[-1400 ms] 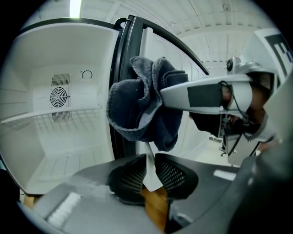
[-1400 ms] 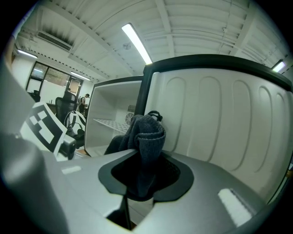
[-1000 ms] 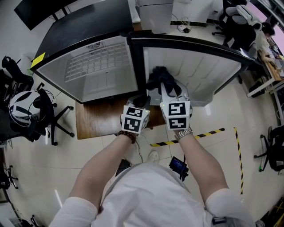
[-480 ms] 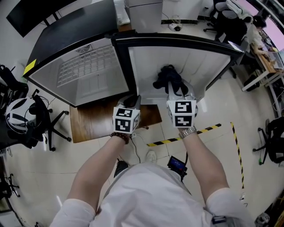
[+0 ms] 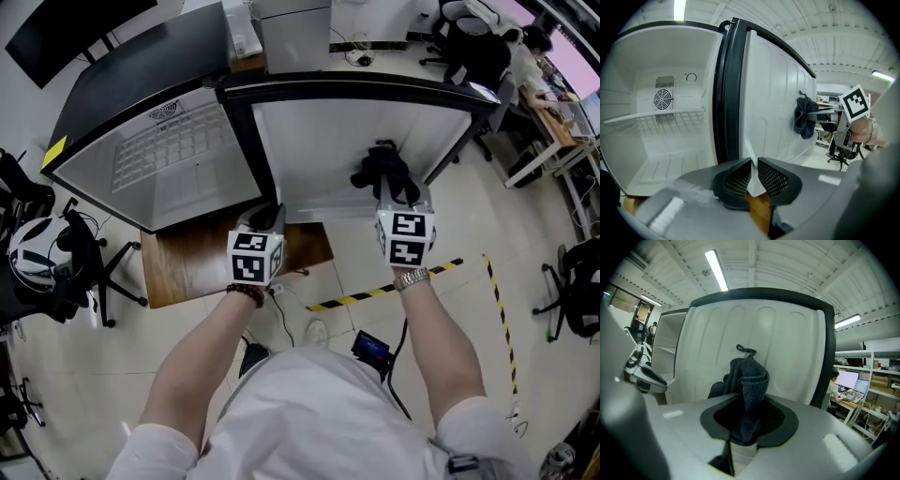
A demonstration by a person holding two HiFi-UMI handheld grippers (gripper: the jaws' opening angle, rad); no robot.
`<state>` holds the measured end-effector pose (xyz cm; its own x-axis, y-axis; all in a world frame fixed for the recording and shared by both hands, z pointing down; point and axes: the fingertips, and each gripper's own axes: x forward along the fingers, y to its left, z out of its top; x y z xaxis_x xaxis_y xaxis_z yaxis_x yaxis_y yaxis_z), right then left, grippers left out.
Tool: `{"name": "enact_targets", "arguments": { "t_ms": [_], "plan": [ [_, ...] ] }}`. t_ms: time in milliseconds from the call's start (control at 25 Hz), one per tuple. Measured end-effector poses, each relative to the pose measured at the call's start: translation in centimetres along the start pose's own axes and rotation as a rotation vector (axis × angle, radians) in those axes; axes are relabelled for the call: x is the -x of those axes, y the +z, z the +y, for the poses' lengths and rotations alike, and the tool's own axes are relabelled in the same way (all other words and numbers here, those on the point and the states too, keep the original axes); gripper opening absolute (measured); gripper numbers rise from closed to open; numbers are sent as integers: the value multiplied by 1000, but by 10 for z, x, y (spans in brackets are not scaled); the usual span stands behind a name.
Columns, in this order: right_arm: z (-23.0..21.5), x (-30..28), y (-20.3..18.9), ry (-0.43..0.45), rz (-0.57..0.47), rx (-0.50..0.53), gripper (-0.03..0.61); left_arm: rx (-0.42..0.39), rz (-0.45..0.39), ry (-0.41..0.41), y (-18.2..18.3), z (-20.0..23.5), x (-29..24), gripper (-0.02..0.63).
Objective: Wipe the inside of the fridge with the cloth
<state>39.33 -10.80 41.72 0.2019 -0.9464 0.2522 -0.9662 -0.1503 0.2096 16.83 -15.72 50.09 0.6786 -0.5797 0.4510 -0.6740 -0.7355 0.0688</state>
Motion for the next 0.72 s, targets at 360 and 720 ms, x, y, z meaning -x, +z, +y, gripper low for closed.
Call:
{"name": "enact_targets", "arguments": {
  "t_ms": [360,720],
  "plan": [
    [-53,9,-16,-105,33,-25,92,1,-2,10,0,0,1,51],
    [-24,18,-12,-38,-2,-18,92,24,7,3,0,-2,0,46]
  ]
}}
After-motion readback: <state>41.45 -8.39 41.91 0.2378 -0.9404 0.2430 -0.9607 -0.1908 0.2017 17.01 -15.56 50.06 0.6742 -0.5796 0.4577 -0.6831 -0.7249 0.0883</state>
